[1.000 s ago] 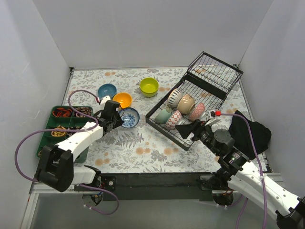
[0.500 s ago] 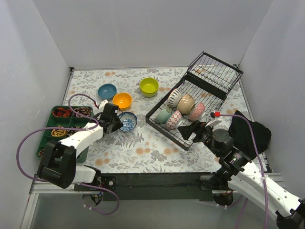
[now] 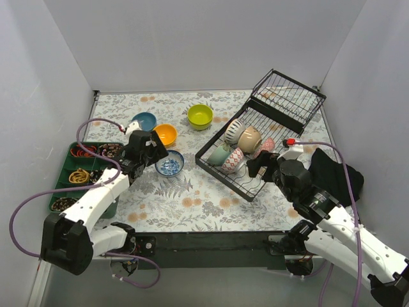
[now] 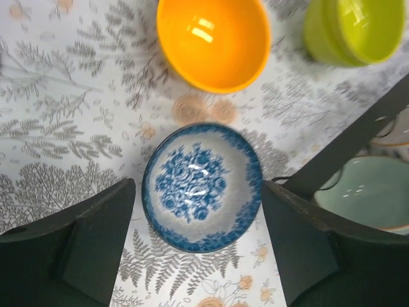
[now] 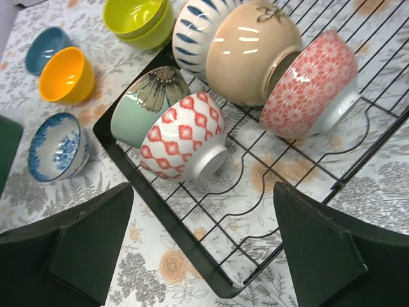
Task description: Unload the bowls from the dish rack
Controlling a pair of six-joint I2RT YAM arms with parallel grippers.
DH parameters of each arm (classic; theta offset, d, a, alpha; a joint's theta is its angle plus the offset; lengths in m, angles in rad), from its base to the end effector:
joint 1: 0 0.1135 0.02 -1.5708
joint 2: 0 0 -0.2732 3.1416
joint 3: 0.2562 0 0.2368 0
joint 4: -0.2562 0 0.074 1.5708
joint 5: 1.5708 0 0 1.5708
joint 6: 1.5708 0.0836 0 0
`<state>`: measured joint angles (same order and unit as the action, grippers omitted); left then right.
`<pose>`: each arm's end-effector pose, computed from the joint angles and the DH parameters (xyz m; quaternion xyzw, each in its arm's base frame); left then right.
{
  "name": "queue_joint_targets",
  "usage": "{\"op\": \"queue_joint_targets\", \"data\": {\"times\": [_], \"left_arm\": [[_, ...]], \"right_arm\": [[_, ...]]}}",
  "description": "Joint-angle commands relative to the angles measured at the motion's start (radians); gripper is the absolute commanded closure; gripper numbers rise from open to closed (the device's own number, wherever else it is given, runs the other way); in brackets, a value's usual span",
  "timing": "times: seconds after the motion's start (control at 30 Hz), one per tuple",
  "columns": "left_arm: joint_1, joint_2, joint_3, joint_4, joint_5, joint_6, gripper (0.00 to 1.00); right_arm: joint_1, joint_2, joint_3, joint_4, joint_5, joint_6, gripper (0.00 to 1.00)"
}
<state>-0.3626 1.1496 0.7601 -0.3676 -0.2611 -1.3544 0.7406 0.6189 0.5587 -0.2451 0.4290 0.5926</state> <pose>0.2465 -0.0704 0.2251 -0.4786 0.7764 -0.2188 0.3469 0.1510 0.0909 0.2730 0.0673 0.7951 0.2224 0.5603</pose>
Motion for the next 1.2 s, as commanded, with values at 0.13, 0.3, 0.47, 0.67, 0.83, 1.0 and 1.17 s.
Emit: {"op": "queue_joint_targets", "data": {"times": [0.13, 0.3, 0.47, 0.67, 0.83, 1.0, 1.17], "left_arm": [[0.005, -0.188, 0.093, 0.019, -0.035, 0.259, 0.02], [0.005, -0.326, -0.025, 0.088, -0.026, 0.353, 0.02], [0.004, -0.467, -0.134, 0.186, -0.024, 0.366, 0.02], [0.005, -0.456, -0.130, 0.174, -0.014, 0.357, 0.02], [0.004, -0.450, -0.130, 0.171, 0.005, 0.354, 0.02], [0.004, -0.449, -0.128, 0.173, 0.023, 0.351, 0.02], [0.004, -0.444, -0.127, 0.171, 0.040, 0.351, 0.02]], "right_arm": [[-0.049, 0.182, 0.199, -0.094, 0.105, -0.079, 0.01], [-0.148, 0.298, 0.248, -0.094, 0.022, -0.099, 0.01], [-0.323, 0.380, 0.264, -0.057, -0.102, -0.128, 0.01], [-0.454, 0.481, 0.257, 0.000, -0.228, -0.126, 0.01], [-0.494, 0.527, 0.237, 0.058, -0.306, -0.100, 0.04], [-0.503, 0.562, 0.219, 0.110, -0.349, -0.060, 0.04], [-0.512, 0.607, 0.196, 0.118, -0.349, -0.019, 0.04]]}}
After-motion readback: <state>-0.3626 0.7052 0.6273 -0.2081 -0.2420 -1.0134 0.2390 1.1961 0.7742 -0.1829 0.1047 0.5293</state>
